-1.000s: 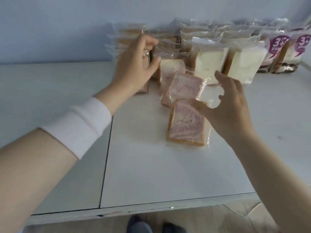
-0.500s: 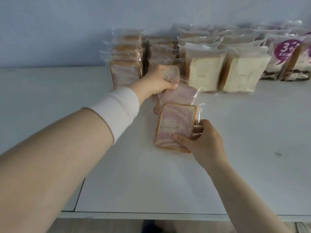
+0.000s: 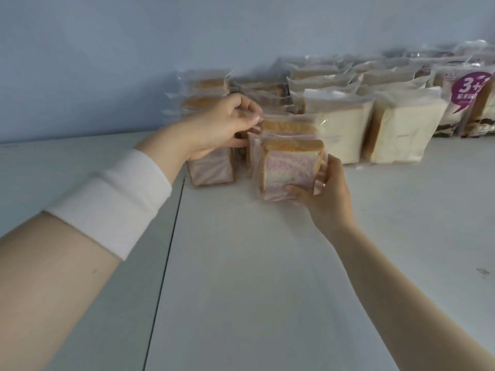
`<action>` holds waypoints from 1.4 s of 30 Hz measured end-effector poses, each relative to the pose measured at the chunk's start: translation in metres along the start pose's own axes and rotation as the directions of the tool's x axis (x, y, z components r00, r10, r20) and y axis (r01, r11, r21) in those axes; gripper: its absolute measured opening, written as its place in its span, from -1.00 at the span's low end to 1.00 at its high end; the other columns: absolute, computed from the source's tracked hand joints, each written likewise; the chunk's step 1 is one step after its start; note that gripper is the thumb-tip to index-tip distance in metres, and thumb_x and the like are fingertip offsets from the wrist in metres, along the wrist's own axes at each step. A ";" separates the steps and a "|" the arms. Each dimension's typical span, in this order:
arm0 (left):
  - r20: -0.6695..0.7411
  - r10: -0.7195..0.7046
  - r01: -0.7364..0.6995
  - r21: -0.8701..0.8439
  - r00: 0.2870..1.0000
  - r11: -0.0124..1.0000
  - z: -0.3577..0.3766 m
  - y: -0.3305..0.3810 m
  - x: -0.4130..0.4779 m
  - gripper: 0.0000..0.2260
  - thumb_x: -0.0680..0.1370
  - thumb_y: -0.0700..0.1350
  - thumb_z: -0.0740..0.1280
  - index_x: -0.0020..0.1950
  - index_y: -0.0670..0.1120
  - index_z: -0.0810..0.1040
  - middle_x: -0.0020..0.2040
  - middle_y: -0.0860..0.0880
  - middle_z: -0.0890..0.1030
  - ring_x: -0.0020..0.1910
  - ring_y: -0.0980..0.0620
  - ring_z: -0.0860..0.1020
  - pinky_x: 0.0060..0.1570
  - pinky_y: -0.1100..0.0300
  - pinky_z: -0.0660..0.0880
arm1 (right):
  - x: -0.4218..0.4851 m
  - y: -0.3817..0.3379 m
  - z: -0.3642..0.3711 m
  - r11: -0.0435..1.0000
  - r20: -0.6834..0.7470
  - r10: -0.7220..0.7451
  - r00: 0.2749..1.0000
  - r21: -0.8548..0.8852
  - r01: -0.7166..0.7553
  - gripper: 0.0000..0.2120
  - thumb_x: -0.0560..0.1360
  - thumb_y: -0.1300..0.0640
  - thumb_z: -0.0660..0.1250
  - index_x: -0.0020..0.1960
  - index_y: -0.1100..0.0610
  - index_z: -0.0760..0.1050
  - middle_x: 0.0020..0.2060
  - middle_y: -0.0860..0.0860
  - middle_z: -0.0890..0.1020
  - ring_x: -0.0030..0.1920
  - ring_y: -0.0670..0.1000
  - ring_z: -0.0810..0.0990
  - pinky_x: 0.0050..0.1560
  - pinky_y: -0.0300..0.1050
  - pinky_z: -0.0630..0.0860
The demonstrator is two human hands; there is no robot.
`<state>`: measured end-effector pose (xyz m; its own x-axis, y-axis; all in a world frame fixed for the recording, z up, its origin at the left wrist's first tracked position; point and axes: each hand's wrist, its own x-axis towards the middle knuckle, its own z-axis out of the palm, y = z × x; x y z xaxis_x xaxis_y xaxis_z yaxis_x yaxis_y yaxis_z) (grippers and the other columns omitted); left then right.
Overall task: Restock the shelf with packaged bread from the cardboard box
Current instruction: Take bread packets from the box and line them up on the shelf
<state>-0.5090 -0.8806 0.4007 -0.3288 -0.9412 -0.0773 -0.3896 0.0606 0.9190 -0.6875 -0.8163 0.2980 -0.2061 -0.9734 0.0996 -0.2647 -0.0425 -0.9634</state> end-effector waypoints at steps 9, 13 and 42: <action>0.155 0.202 -0.243 0.801 0.967 0.547 0.008 0.000 0.007 -0.09 0.29 0.30 0.35 0.51 0.01 0.05 0.52 -0.01 0.12 0.50 0.02 0.09 0.47 0.06 0.10 | 0.027 0.002 0.027 0.958 -0.085 -0.132 0.988 -0.268 0.105 -0.42 0.27 0.10 0.55 0.18 0.24 0.38 0.09 0.15 0.55 0.08 0.19 0.55 0.03 0.17 0.50; 0.114 0.310 -0.235 0.891 0.944 0.389 0.009 -0.005 0.012 -0.17 0.40 0.19 0.36 0.52 -0.06 0.02 0.41 -0.11 0.23 0.42 -0.09 0.19 0.43 0.02 0.17 | 0.021 0.002 0.025 0.961 -0.065 -0.136 0.989 -0.253 0.115 -0.31 0.30 0.08 0.53 0.31 0.24 0.31 0.17 0.11 0.56 0.16 0.14 0.54 0.08 0.04 0.50; 0.127 0.399 -0.233 0.945 0.908 0.229 0.005 -0.026 0.033 -0.21 0.45 0.20 0.28 0.52 -0.15 0.05 0.44 -0.14 0.23 0.43 -0.13 0.19 0.43 0.00 0.13 | 0.034 0.016 0.041 0.959 -0.045 -0.114 0.993 -0.267 0.098 -0.52 0.45 0.18 0.39 0.30 0.28 0.35 0.14 0.19 0.56 0.11 0.16 0.52 -0.13 -0.34 0.25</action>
<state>-0.5140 -0.9111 0.3727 -0.5633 -0.7884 0.2472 -0.8258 0.5472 -0.1366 -0.6596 -0.8599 0.2761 -0.2164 -0.9513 0.2195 -0.5253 -0.0760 -0.8475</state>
